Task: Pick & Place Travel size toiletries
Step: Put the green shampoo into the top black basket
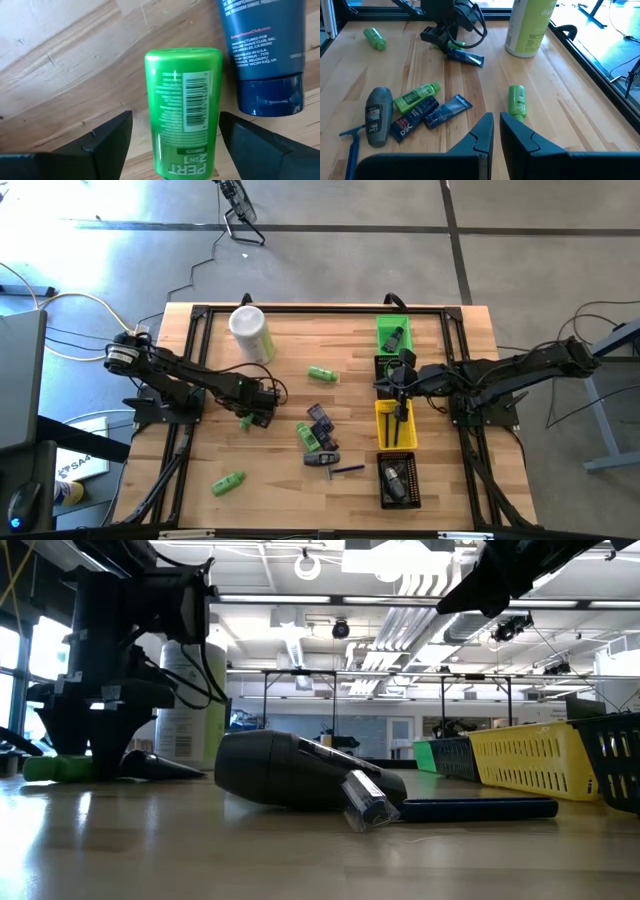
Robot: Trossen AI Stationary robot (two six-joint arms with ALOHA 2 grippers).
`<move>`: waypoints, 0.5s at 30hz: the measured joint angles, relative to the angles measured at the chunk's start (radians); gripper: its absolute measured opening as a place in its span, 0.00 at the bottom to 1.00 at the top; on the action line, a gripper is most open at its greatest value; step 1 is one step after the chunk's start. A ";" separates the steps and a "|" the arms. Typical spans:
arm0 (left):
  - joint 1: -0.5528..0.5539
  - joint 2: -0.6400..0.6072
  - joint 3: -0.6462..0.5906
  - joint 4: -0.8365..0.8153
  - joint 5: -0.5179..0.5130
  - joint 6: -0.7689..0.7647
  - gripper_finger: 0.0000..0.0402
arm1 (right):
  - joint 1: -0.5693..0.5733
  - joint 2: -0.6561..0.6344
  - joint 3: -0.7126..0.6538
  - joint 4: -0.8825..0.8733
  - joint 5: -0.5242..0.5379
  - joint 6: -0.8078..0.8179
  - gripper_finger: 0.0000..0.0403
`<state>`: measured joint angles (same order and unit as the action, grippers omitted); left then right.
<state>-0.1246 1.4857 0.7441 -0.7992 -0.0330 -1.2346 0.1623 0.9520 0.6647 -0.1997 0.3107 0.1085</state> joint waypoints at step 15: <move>0.000 0.001 -0.001 0.027 0.002 0.053 0.45 | 0.000 0.000 0.000 0.001 0.000 0.000 0.06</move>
<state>-0.1249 1.4867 0.7429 -0.7722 -0.0311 -1.1817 0.1625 0.9520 0.6647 -0.1989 0.3111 0.1085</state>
